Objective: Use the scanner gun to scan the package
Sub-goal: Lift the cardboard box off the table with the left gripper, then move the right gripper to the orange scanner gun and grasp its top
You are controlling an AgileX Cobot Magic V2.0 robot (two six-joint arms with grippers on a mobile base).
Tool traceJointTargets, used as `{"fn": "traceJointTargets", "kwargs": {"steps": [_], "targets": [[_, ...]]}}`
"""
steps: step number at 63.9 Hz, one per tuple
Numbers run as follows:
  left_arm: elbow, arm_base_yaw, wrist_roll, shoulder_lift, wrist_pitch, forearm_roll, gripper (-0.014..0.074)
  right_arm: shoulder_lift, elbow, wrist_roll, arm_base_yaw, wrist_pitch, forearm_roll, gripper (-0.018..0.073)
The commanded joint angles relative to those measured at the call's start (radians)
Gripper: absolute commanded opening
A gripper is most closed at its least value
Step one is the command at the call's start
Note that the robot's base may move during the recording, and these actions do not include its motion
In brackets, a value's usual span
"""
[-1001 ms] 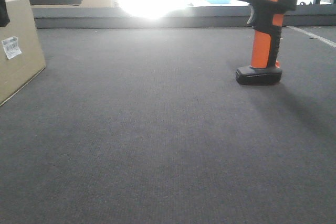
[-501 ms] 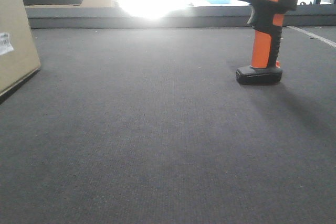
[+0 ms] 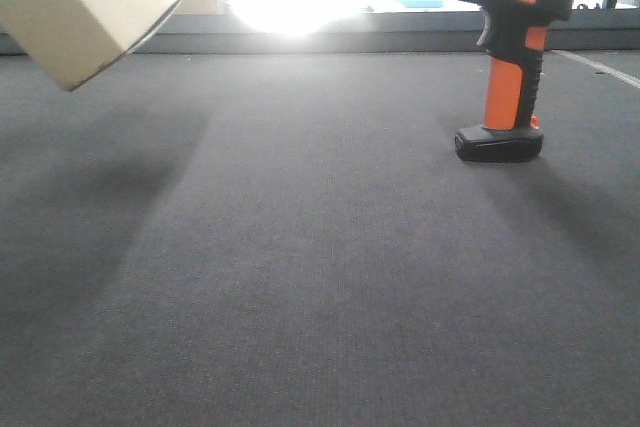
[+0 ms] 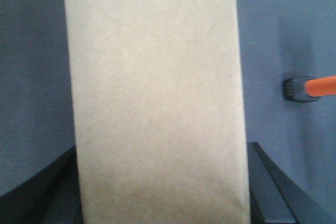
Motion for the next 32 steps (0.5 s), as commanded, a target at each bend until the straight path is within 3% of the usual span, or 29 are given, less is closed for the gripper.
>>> {"fn": "traceJointTargets", "kwargs": {"steps": [1, 14, 32], "targets": [[-0.008, -0.001, 0.0, -0.014, -0.01, -0.04, -0.0111, 0.013, 0.066, -0.003, 0.002, -0.119, 0.005, 0.0568], [-0.008, -0.001, 0.0, -0.014, -0.01, -0.044, -0.0111, 0.101, 0.204, -0.003, 0.002, -0.428, 0.005, 0.0568], [-0.008, -0.001, 0.0, -0.014, -0.01, -0.063, -0.0111, 0.328, 0.207, -0.001, 0.037, -0.674, 0.005, 0.0568]]}}
